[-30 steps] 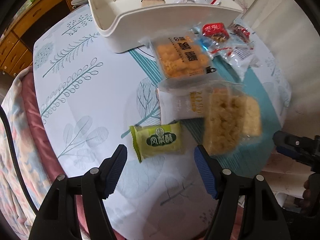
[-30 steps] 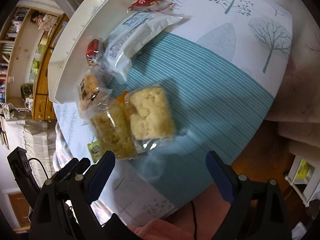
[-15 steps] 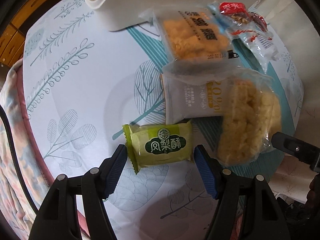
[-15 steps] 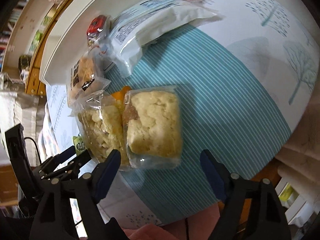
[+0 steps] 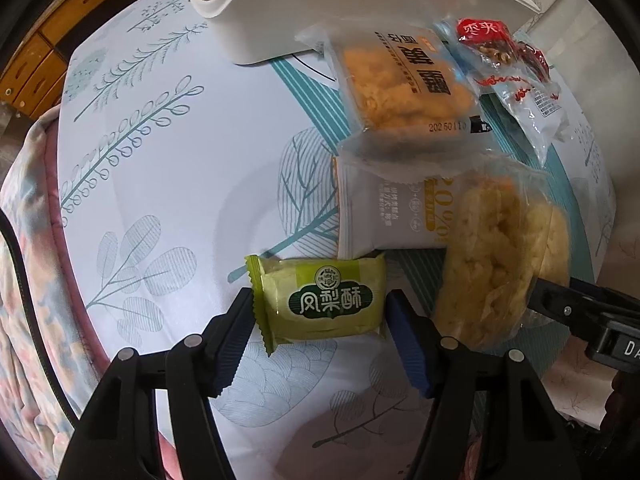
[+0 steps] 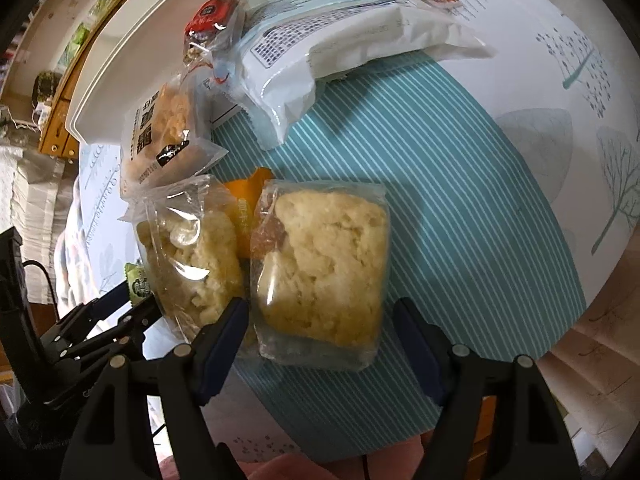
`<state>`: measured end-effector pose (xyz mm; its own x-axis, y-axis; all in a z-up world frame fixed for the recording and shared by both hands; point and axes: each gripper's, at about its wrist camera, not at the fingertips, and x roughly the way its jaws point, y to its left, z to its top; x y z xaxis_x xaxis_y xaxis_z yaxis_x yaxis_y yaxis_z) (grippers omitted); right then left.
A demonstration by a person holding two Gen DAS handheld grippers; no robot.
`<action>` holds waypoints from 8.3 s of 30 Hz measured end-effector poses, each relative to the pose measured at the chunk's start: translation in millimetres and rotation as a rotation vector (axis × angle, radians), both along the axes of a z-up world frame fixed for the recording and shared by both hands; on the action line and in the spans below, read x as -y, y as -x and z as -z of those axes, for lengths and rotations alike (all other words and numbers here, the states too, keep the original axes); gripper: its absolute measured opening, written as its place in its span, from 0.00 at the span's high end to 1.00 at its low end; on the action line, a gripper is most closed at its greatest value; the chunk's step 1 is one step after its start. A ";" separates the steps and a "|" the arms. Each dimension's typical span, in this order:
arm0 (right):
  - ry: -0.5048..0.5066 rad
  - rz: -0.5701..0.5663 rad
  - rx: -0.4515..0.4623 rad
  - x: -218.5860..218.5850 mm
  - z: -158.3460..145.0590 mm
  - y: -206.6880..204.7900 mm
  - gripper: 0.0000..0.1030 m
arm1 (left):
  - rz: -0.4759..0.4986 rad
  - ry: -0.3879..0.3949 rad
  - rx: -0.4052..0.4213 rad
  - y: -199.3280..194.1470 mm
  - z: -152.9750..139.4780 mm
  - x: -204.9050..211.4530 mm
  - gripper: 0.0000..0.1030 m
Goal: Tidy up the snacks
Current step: 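Grasp the green pear-cake packet with the left tool while the right tool grasps the clear cake bag, then carry the green packet and the clear cake bag over the white tray, then open both tools to drop the green packet and cake bag into the tray, then lift both tools out of the tray back toward the remaining snacks, then grasp the clear yellow-puff bag with the left tool while the right tool grasps the red-wrapped packet, then carry the puff bag and red packet into the white tray and open both tools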
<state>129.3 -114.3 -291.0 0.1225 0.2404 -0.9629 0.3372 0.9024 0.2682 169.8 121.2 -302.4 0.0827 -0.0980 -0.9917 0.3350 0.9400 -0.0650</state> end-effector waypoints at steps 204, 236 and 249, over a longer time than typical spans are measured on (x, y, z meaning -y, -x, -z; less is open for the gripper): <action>0.007 -0.412 0.369 144.4 -17.2 -131.6 0.40 | -0.402 -0.005 -0.099 6.6 -27.5 81.3 0.24; -0.075 -0.446 0.298 149.2 -17.1 -126.2 0.51 | -0.377 0.052 -0.123 -0.1 -22.8 117.1 0.72; -0.158 -0.546 0.325 115.7 -49.9 -94.9 0.51 | -0.416 0.075 -0.085 10.1 -65.1 83.3 0.72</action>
